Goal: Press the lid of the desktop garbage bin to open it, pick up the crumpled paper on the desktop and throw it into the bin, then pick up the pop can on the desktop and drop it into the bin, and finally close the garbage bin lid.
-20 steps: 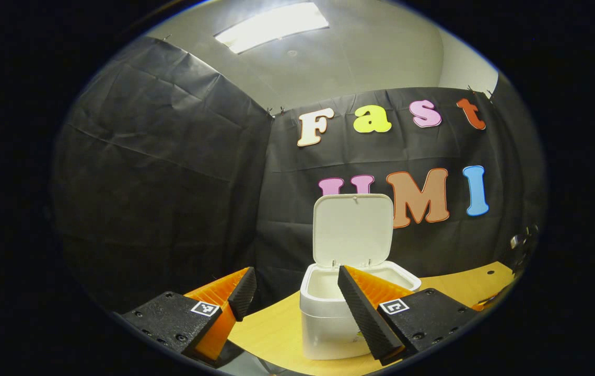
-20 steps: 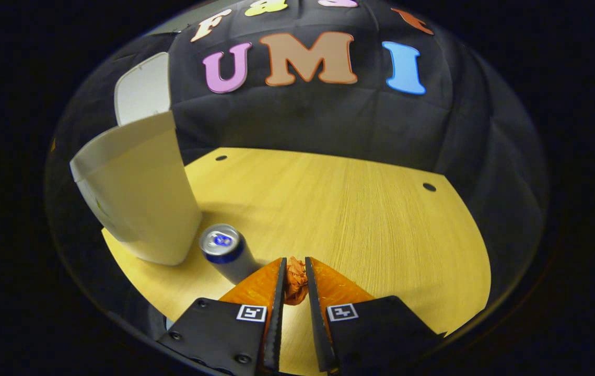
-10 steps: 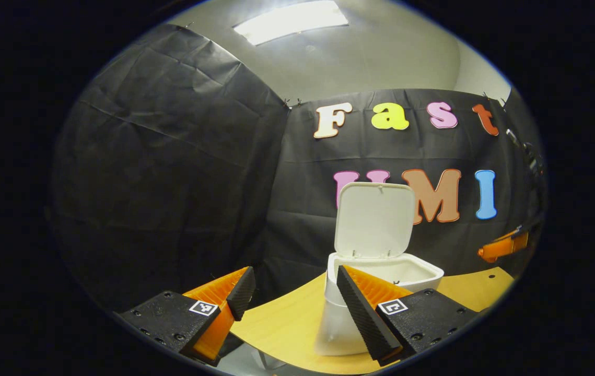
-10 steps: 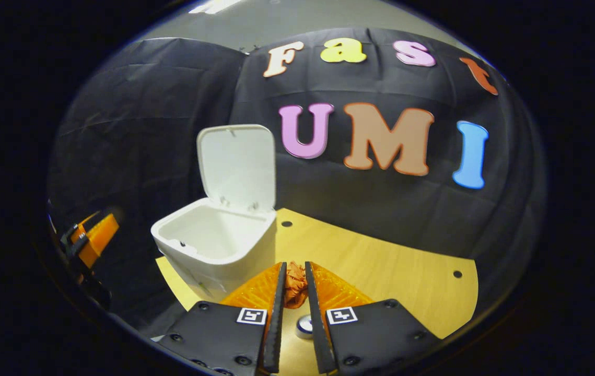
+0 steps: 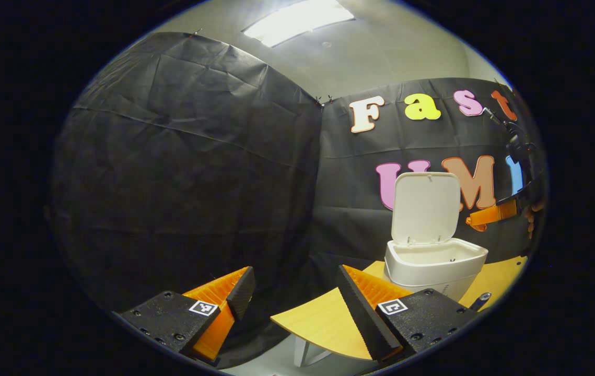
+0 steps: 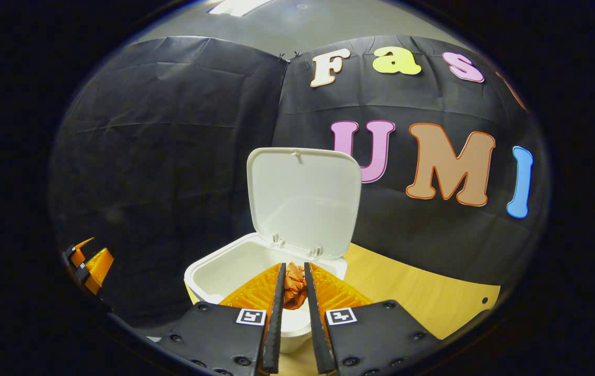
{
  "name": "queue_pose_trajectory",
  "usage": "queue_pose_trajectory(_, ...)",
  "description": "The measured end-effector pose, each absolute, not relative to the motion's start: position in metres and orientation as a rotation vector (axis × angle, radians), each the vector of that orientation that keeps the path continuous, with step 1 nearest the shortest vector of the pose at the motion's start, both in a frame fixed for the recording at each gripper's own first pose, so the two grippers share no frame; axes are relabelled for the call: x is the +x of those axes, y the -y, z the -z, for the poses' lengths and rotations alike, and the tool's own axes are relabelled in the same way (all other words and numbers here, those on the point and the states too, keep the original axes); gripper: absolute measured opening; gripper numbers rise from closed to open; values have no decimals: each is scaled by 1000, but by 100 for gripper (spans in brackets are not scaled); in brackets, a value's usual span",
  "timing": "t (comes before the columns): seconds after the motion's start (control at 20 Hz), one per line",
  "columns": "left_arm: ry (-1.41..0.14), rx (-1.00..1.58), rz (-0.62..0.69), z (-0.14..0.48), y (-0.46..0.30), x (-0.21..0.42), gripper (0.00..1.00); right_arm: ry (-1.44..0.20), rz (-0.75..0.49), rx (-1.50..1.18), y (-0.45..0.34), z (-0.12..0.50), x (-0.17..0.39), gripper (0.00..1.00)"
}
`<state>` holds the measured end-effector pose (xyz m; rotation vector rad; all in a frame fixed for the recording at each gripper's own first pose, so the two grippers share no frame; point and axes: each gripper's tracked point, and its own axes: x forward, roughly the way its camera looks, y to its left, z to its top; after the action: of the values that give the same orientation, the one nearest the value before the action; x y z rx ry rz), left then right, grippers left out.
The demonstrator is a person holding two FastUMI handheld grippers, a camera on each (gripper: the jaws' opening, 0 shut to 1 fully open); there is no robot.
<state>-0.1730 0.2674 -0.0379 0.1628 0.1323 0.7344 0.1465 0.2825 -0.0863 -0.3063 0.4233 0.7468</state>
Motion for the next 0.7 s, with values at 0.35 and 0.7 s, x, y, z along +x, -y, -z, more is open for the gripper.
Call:
queue_pose_trajectory(0.35,-143,186,-754,35,-269,-182,96,-426,-760,-333,-292,98,147,69)
queue_pose_trajectory(0.7,-103,196,-501,29,-214,-118,96,-335,-601,-286,-230,58,157,97)
